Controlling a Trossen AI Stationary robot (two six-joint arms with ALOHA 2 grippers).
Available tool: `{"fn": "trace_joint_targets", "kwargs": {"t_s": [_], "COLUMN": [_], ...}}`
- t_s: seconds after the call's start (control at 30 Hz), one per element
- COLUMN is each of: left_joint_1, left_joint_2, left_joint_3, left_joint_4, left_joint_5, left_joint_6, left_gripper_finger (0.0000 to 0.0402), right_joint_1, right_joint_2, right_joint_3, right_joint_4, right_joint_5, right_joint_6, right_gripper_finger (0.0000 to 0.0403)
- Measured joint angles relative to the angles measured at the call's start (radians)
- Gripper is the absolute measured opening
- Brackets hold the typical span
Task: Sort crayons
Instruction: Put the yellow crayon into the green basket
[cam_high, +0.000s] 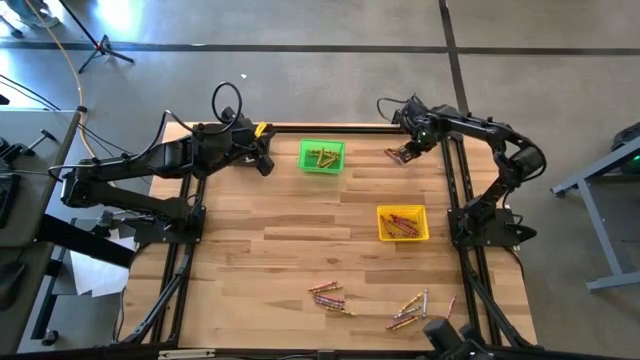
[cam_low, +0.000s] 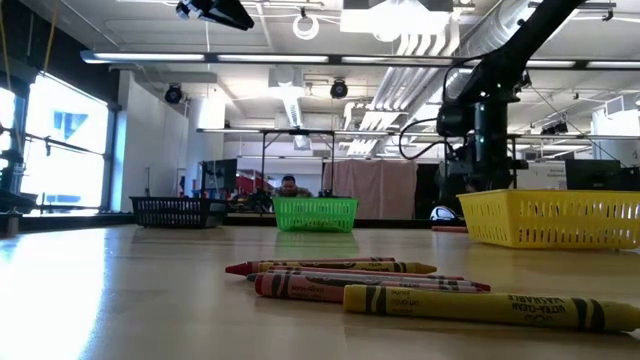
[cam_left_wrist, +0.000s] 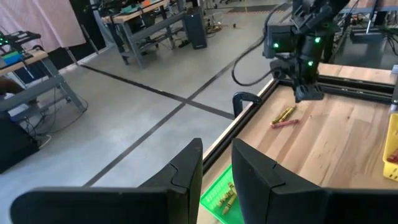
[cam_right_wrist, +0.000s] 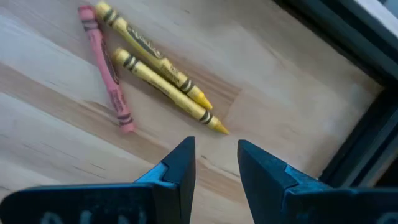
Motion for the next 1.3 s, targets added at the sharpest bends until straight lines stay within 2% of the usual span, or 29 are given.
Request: {"fn": "trace_joint_targets", "kwargs": {"t_s": [0.33, 0.6, 0.8, 0.97, 1.3], "left_joint_1": [0.0, 0.0, 0.0, 0.0, 0.0], "left_joint_2": [0.0, 0.0, 0.0, 0.0, 0.0], "left_joint_3": [0.0, 0.0, 0.0, 0.0, 0.0], "left_joint_4": [0.001, 0.008, 0.008, 0.008, 0.008], "left_joint_5": [-0.001, -0.006, -0.009, -0.009, -0.01], "left_joint_6": [0.001, 0.001, -0.035, -0.044, -0.063], "left_gripper_finger": [0.0072, 0.0072, 0.0072, 0.0072, 0.0072], "right_joint_1": [-0.049, -0.05, -0.049, -0.04, -0.023], "right_joint_2": [0.021, 0.101, 0.177, 0.236, 0.29], "right_joint_3": [0.012, 0.064, 0.139, 0.183, 0.205], "right_joint_4": [-0.027, -0.025, -0.109, -0.113, -0.143], "right_joint_5": [-0.059, -0.06, -0.105, -0.09, -0.112], "right_joint_6": [-0.09, -0.114, -0.154, -0.178, -0.179], "right_gripper_finger": [0.0105, 0.0105, 0.0105, 0.0105, 0.0105]}}
